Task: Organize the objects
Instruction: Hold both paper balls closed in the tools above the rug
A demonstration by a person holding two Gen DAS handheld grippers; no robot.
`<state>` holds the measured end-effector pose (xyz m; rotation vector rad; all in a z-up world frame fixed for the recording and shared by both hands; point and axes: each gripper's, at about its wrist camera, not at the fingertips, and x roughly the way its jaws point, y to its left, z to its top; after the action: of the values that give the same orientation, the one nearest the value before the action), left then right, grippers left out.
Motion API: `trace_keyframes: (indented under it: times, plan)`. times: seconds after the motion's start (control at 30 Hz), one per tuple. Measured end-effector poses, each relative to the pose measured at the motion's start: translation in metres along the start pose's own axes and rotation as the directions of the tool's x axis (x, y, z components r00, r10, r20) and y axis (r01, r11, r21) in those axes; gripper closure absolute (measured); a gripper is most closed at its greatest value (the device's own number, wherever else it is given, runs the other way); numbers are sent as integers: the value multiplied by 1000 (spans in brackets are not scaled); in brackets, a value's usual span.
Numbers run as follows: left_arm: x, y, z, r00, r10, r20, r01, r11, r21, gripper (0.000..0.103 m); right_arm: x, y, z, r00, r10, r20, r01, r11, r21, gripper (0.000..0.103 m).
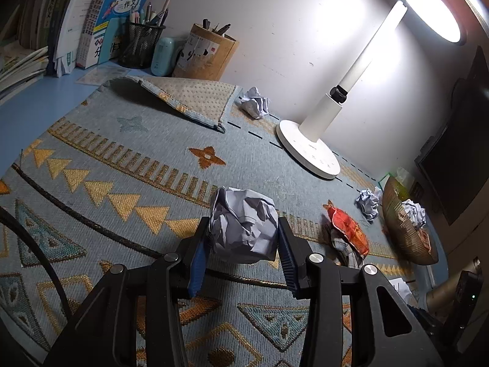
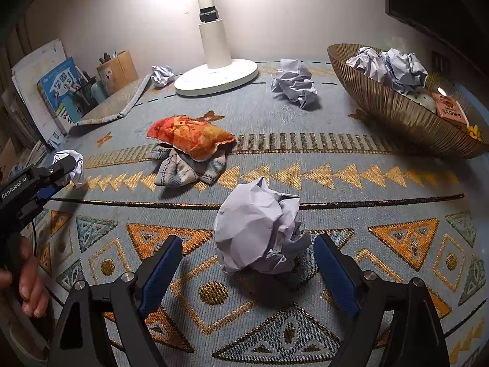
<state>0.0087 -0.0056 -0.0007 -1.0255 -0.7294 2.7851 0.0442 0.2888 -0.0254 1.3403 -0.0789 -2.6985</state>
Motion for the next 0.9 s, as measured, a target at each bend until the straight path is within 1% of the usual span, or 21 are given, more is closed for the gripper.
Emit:
trace_keyframes:
  times: [0.13, 0.27, 0.37, 0.43, 0.5, 0.7, 0.83, 0.9]
  plan:
    - [0, 4, 1, 1000, -24, -1, 24, 999, -22, 64, 1, 4, 0, 1000, -24, -9, 24, 1000, -17, 15]
    - [0, 0, 0, 1000, -25, 1, 25, 1000, 1, 64, 3, 6, 0, 999, -35, -14, 35, 999, -25, 14]
    - [-1, -2, -1, 1000, -17, 2, 17, 1000, 16, 64, 3, 6, 0, 999, -36, -14, 35, 999, -25, 14]
    - [0, -2, -1, 1000, -13, 1, 13, 1000, 15, 64, 3, 6, 1, 999, -35, -14, 35, 999, -26, 14]
    - [0, -1, -1, 1000, -3, 2, 3, 1000, 9, 64, 3, 7, 1, 999, -29, -16, 28, 999, -28, 12]
    - [2, -2, -1, 1000, 29, 0, -29, 1000, 11, 64, 2, 5, 2, 1000, -9, -10, 9, 1000, -13, 11]
    - [2, -4, -1, 999, 38, 8, -38, 999, 22, 64, 3, 6, 2, 1000, 3, -17, -3, 1000, -20, 6]
    - [2, -3, -1, 999, 39, 5, -39, 999, 18, 64, 4, 7, 3, 1000, 7, -21, -7, 1000, -25, 5]
